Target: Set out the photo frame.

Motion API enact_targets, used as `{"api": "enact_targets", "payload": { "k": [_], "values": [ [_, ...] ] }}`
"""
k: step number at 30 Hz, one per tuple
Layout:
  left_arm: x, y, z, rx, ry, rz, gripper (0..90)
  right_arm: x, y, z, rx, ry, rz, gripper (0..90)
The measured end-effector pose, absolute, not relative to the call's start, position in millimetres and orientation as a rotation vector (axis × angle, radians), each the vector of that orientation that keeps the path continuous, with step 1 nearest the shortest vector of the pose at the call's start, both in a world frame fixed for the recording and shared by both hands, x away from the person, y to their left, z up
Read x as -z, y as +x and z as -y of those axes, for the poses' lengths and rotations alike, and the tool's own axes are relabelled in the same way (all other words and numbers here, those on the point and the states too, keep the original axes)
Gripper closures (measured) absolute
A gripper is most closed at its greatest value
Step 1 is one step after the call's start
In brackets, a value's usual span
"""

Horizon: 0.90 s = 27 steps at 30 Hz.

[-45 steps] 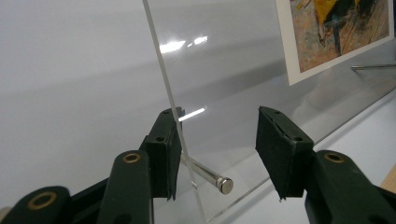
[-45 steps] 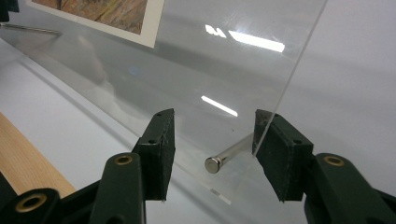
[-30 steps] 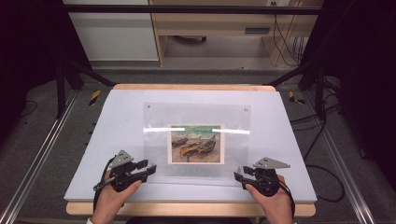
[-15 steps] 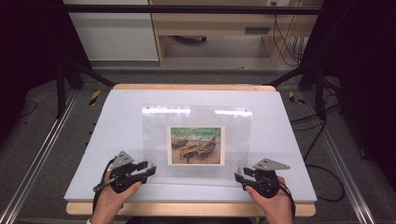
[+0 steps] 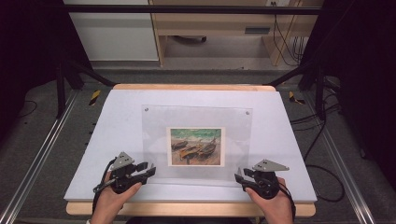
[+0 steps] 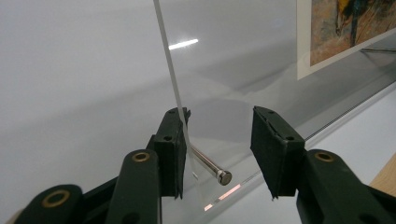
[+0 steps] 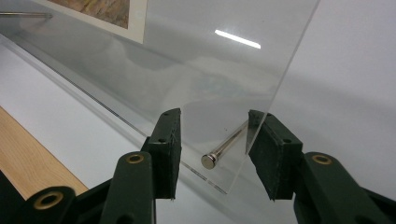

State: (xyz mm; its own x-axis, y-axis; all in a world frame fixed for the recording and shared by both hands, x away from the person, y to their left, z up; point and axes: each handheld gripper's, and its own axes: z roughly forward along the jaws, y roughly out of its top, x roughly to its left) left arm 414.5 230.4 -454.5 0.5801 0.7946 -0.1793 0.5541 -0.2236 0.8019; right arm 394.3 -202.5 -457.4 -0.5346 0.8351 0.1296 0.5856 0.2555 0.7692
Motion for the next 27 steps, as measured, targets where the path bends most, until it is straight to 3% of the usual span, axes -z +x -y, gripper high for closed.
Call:
{"api": "enact_targets", "payload": {
  "k": [19,27],
  "values": [
    [455.3,413.4,-230.7,-0.336,1.907,-1.09,55.5,459.7,390.5,197.0,-1.116,1.253,-2.226,48.0],
    [455.3,412.7,-231.5,-0.33,1.92,-1.082,56.4,459.3,389.6,198.1,-1.102,1.254,-2.229,52.3]
  ]
}}
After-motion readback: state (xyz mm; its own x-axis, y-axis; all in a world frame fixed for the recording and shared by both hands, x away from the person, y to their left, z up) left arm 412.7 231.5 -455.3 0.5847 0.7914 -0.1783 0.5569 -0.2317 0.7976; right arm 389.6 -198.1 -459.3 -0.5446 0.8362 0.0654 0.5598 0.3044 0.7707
